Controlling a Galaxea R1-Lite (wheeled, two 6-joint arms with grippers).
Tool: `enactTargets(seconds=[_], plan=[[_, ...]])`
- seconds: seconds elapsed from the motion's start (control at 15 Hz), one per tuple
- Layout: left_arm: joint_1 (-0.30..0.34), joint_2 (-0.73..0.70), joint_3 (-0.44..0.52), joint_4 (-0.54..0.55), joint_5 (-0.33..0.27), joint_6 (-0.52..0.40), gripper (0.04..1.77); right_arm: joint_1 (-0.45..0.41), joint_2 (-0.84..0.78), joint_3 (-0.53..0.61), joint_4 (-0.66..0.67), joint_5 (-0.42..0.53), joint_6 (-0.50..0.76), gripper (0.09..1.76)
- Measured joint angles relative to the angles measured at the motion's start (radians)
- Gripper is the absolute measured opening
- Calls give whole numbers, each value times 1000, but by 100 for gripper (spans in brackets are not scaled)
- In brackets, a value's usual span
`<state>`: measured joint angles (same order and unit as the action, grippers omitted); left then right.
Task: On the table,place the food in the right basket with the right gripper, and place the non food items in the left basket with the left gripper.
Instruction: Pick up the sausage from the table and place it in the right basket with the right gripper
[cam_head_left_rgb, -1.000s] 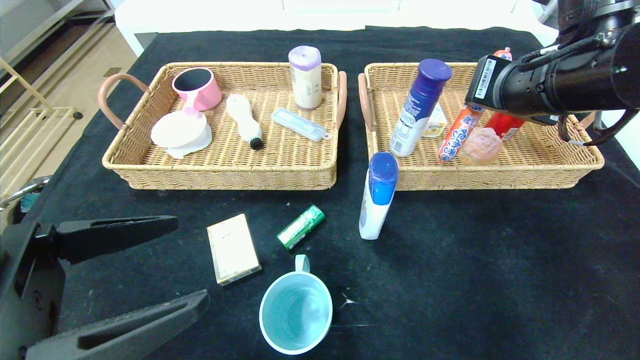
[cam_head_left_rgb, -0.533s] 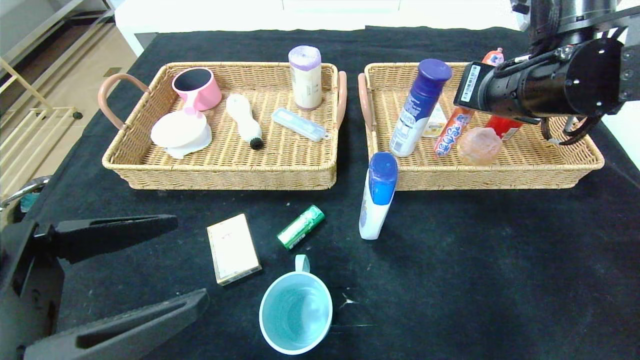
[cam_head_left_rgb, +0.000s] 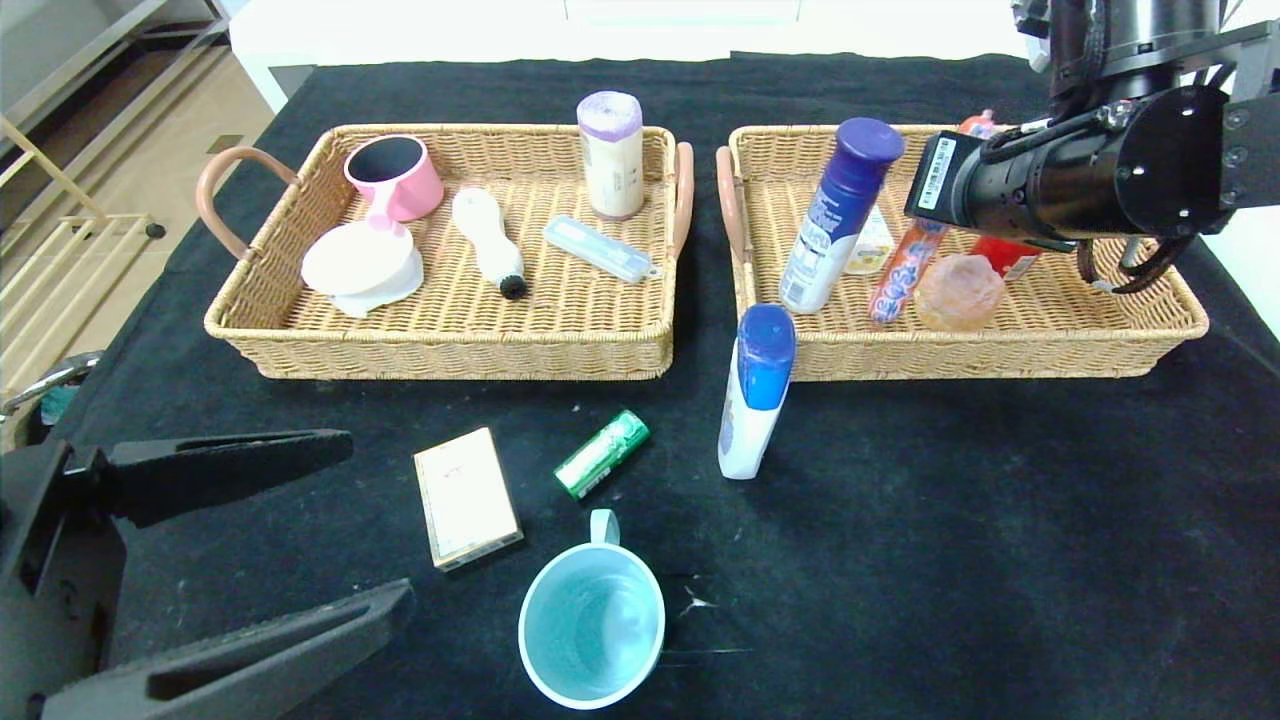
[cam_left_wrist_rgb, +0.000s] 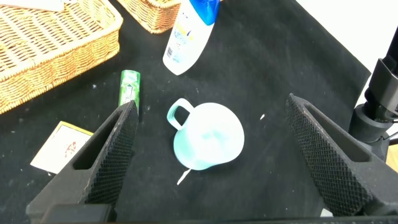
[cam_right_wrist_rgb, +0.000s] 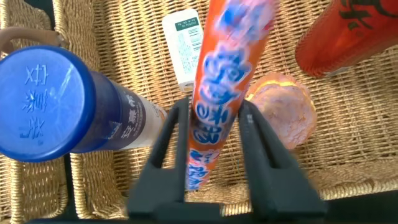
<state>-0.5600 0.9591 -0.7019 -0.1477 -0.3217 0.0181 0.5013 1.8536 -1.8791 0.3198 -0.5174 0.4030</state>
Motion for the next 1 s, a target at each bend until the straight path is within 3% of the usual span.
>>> enactTargets(seconds=[0.4, 0.67, 1.0], plan=[[0, 1, 1, 0, 0, 0, 172, 2, -6, 6, 9, 2, -2, 123], [2, 1, 0, -1, 0, -1, 172, 22, -43, 63, 15, 4, -10, 142], [2, 1, -1, -1, 0, -1, 172, 77, -168, 275, 4, 30, -70, 156]])
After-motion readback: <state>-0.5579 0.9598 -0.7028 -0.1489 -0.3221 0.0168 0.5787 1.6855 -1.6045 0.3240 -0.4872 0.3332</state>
